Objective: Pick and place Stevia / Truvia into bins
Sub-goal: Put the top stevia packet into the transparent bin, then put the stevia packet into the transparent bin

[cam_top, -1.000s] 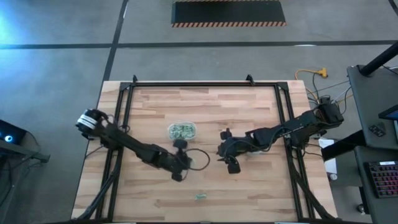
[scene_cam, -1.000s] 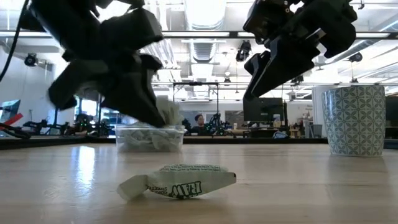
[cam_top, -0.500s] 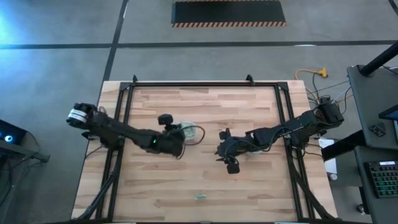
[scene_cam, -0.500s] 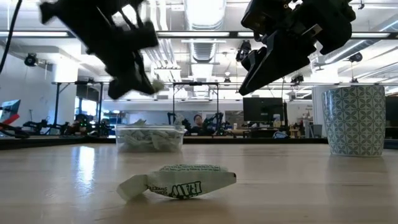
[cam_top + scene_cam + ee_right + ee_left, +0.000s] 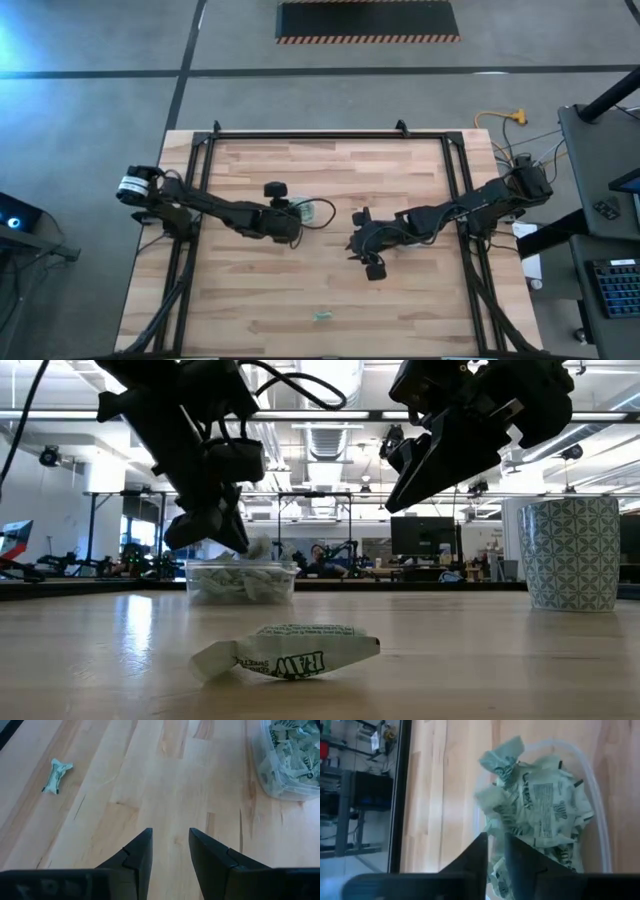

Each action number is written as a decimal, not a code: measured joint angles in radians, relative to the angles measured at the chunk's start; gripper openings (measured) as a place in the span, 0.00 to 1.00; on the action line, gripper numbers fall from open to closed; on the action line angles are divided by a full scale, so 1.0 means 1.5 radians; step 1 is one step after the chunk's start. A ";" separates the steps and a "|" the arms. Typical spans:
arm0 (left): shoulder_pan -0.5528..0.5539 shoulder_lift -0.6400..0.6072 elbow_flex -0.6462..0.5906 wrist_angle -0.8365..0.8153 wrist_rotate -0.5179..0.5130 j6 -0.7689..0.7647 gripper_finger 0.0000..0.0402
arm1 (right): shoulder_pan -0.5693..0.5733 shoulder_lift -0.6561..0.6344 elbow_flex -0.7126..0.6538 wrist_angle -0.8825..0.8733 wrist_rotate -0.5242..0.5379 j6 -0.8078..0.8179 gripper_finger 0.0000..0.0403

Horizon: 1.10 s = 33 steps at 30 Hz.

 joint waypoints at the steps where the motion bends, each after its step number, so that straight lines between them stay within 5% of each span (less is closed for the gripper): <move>1: 0.000 0.000 0.001 0.001 0.004 0.002 0.13 | 0.000 0.000 0.000 0.000 0.000 -0.002 0.29; 13: -0.018 -0.044 0.042 -0.050 0.005 -0.032 0.45 | 0.004 0.011 -0.005 0.064 -0.052 -0.002 0.29; 18: -0.055 -0.112 0.061 -0.157 0.040 -0.166 0.46 | 0.015 0.066 -0.007 0.166 -0.117 -0.037 0.29; 33: -0.262 -0.218 -0.042 -0.139 0.058 -0.372 0.46 | 0.047 0.273 0.155 0.223 -0.241 -0.047 0.31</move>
